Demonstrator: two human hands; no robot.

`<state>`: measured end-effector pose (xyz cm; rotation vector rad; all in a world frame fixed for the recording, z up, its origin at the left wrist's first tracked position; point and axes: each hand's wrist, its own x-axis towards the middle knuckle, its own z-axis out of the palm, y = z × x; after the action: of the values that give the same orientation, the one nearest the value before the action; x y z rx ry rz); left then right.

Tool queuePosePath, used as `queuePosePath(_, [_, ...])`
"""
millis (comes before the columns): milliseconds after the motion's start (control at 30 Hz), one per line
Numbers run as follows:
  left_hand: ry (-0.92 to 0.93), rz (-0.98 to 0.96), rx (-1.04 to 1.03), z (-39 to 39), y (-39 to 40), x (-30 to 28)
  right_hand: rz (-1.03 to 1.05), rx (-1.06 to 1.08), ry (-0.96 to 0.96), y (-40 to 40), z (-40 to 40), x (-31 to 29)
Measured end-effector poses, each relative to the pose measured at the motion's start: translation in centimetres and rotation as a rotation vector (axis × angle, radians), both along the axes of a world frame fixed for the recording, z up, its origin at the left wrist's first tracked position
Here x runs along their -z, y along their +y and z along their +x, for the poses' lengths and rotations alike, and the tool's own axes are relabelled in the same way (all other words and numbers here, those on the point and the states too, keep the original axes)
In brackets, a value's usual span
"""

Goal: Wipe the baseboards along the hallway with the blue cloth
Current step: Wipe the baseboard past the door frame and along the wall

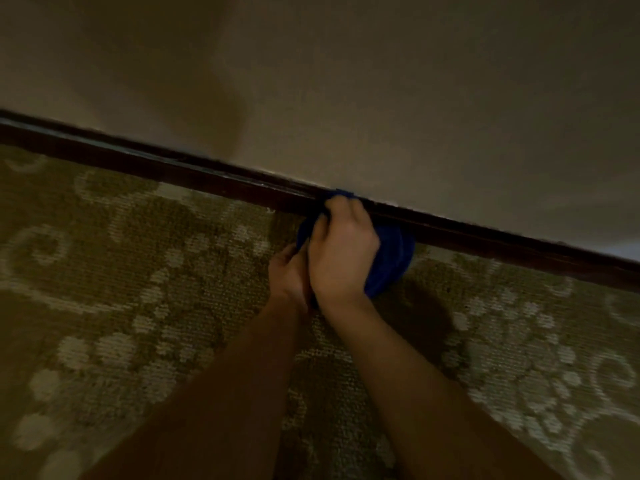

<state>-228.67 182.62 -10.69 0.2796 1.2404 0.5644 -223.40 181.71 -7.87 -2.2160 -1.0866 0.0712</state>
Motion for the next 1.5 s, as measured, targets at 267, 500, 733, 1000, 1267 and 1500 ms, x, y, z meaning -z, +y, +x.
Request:
queuePosePath(267, [0.068, 0.058, 0.022, 0.0, -0.1, 0.0, -0.017, -0.09, -0.015, -1.5, 3.1, -0.7])
queuePosePath(500, [-0.08, -0.093, -0.11, -0.3, 0.1, -0.5, -0.027, -0.035, -0.019, 0.6, -0.4, 0.2])
queuePosePath(733, [0.182, 0.02, 0.028, -1.1, -0.2, 0.7, -0.111, 0.084, 0.683, -2.6, 4.4, -4.6])
queuePosePath(1000, [0.465, 0.257, -0.042, -4.1, 0.4, -14.9, 0.055, 0.489, 1.558, -4.2, 1.5, -8.8])
queuePosePath(1267, [0.498, 0.328, -0.035, -8.1, 1.7, -10.0, -0.006, 0.35, 1.262, -2.3, -1.4, -4.0])
queuePosePath(1500, [0.306, 0.123, 0.021, -9.5, 2.5, -4.3, -0.201, 0.443, 1.394, -2.5, -3.2, 1.1])
